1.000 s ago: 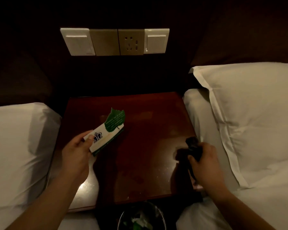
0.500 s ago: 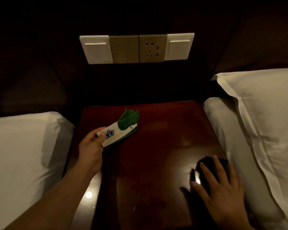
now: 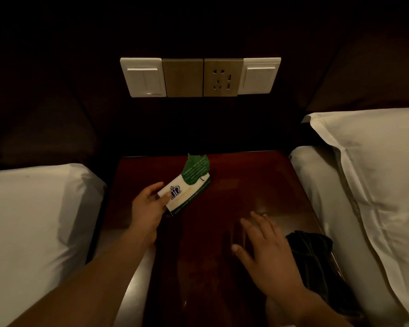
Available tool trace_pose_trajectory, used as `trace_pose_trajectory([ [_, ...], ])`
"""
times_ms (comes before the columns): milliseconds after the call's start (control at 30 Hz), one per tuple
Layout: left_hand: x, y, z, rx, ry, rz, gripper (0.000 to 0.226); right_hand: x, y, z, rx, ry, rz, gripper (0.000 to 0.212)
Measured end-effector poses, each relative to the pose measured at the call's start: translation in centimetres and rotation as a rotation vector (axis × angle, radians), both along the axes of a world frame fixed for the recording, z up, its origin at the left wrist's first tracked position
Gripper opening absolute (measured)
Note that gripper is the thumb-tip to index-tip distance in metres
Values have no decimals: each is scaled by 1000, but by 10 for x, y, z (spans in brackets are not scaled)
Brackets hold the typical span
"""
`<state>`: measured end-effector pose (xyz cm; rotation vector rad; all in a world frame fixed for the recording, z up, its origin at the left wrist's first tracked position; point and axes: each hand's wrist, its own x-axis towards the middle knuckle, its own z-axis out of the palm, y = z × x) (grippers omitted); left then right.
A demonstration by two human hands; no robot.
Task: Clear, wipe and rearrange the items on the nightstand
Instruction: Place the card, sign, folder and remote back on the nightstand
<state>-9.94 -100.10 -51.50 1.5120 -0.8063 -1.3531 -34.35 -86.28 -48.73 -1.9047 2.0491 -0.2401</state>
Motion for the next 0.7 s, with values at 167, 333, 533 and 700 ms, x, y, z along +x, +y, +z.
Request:
trace_pose_trajectory([
  [167, 10, 17, 13, 42, -33, -11, 44, 1, 2, 9, 11, 19, 12, 64],
  [333, 22, 58, 24, -38, -316, 24, 44, 2, 5, 20, -1, 13, 26, 65],
  [533, 42, 108, 41, -220, -927, -266, 55, 13, 11, 38, -40, -5, 91, 65],
  [700, 51, 133, 56, -160, -1147, -325, 65, 25, 20, 52, -46, -56, 131, 64],
])
